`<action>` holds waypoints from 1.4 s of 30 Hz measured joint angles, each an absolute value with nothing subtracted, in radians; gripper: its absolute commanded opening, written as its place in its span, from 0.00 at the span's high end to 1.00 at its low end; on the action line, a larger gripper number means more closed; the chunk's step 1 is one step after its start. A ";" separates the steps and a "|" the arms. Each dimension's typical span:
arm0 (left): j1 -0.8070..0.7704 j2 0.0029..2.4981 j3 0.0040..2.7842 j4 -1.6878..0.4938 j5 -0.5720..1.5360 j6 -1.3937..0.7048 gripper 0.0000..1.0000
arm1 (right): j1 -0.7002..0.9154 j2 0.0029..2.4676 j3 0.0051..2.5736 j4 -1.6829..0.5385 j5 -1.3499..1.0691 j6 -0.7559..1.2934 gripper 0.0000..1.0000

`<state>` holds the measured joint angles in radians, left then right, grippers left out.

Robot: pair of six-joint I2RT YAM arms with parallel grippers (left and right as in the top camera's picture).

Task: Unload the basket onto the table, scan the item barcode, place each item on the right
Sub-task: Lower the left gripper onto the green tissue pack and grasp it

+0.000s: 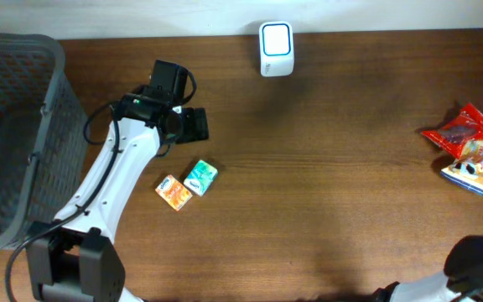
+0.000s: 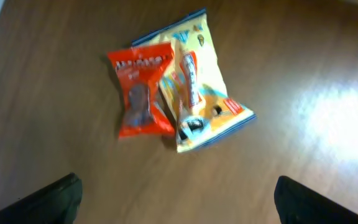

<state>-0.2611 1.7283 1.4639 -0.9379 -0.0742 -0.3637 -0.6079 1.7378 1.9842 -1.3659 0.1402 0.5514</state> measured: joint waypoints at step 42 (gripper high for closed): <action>-0.400 1.777 1.079 -0.672 -0.016 -0.363 0.64 | -0.512 1.721 1.984 -1.467 0.058 0.554 0.01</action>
